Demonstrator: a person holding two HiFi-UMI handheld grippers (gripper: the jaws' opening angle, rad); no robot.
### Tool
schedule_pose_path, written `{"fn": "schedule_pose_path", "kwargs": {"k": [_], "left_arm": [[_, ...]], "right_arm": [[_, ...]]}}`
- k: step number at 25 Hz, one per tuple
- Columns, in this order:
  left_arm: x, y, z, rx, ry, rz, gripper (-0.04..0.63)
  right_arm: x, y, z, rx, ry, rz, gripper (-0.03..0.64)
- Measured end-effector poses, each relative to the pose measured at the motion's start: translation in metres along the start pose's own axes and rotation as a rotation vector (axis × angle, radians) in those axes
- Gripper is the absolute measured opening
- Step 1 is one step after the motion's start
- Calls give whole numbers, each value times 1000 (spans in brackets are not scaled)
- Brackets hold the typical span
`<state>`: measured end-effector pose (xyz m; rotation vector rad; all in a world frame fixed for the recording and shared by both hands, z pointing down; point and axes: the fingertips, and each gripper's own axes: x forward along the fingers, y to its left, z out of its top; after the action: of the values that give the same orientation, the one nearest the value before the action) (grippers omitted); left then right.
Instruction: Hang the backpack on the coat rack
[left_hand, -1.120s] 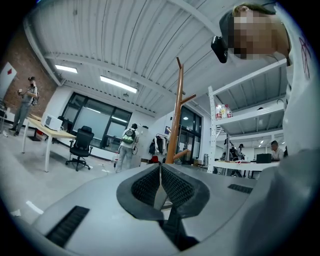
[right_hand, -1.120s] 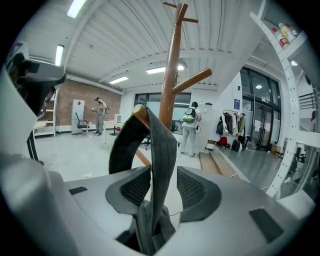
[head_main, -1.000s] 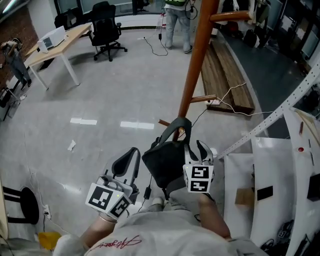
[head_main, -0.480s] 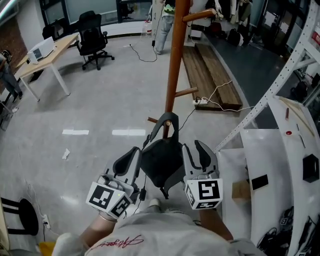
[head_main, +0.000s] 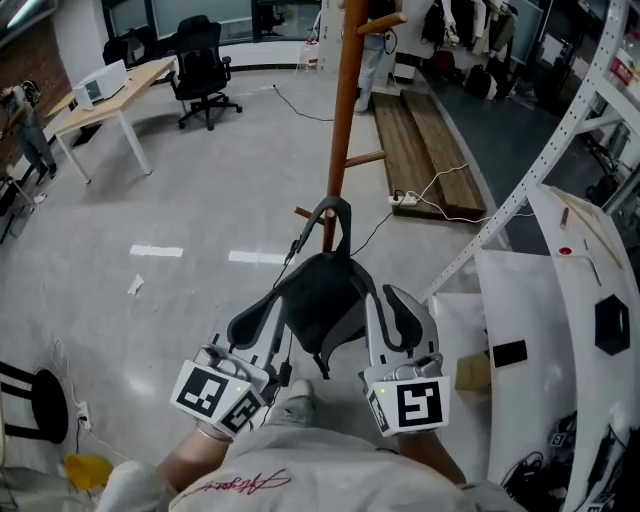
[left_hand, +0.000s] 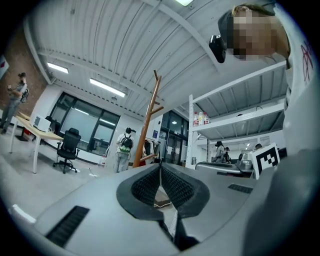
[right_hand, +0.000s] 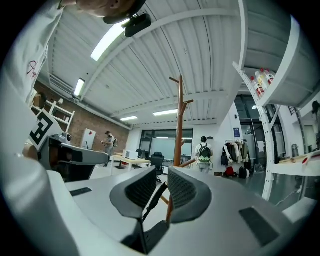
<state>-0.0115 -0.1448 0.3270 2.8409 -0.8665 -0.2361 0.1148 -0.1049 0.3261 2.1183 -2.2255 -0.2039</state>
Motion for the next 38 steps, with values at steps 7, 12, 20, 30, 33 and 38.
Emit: {"fn": "schedule_pose_path", "kwargs": {"k": [7, 12, 20, 30, 33, 38], "left_arm": [[-39, -50, -10, 17, 2, 9, 21], [-64, -73, -13, 17, -1, 18, 21], [-79, -92, -14, 13, -7, -1, 21], [-91, -93, -13, 11, -4, -20, 21], [-95, -93, -21, 5, 21, -23, 21], [-99, -97, -32, -3, 36, -44, 21]], "right_arm": [[-64, 8, 4, 6, -20, 7, 41], [-96, 20, 4, 20, -17, 32, 27], [-122, 23, 4, 38, -13, 32, 18], [-126, 41, 9, 9, -11, 48, 18], [-129, 45, 6, 7, -2, 53, 18], [-136, 44, -11, 26, 34, 43, 17]]}}
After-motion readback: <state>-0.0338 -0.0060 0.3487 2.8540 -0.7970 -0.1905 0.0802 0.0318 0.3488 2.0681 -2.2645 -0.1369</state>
